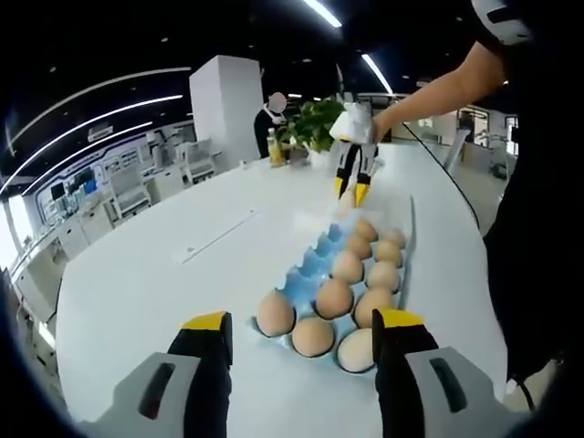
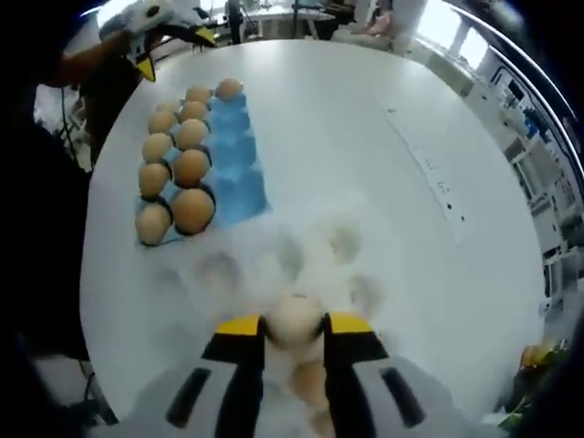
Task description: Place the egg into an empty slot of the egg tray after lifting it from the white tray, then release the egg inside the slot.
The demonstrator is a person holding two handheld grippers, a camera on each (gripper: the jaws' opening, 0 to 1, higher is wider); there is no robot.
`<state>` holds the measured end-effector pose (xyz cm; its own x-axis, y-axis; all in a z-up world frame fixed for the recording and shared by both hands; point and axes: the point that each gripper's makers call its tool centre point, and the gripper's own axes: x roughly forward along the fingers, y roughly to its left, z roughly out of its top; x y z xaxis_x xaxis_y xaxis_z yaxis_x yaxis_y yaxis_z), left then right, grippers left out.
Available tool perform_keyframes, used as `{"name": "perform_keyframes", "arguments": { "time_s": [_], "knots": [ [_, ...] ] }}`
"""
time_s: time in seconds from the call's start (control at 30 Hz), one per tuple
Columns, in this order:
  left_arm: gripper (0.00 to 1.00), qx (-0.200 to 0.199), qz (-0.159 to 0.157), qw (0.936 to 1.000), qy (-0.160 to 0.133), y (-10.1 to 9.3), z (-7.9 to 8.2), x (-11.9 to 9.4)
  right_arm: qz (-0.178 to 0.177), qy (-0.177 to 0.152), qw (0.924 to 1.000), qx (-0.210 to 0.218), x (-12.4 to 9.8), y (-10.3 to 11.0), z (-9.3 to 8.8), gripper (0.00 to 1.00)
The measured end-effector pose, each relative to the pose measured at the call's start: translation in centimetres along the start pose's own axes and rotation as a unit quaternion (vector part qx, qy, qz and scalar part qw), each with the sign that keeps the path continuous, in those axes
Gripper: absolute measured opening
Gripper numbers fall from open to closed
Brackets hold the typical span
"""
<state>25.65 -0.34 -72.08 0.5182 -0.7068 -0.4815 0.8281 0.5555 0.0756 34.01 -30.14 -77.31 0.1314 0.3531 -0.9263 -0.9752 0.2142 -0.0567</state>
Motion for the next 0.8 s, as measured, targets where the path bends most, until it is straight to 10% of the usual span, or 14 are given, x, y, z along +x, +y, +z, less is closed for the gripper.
{"name": "perform_keyframes", "arguments": {
  "time_s": [0.8],
  "knots": [
    [0.63, -0.006, 0.002, 1.0, -0.001, 0.0, -0.1, -0.1, 0.022, -0.062, 0.9967, -0.049, -0.1, 2.4, 7.0, 0.24]
  ]
}}
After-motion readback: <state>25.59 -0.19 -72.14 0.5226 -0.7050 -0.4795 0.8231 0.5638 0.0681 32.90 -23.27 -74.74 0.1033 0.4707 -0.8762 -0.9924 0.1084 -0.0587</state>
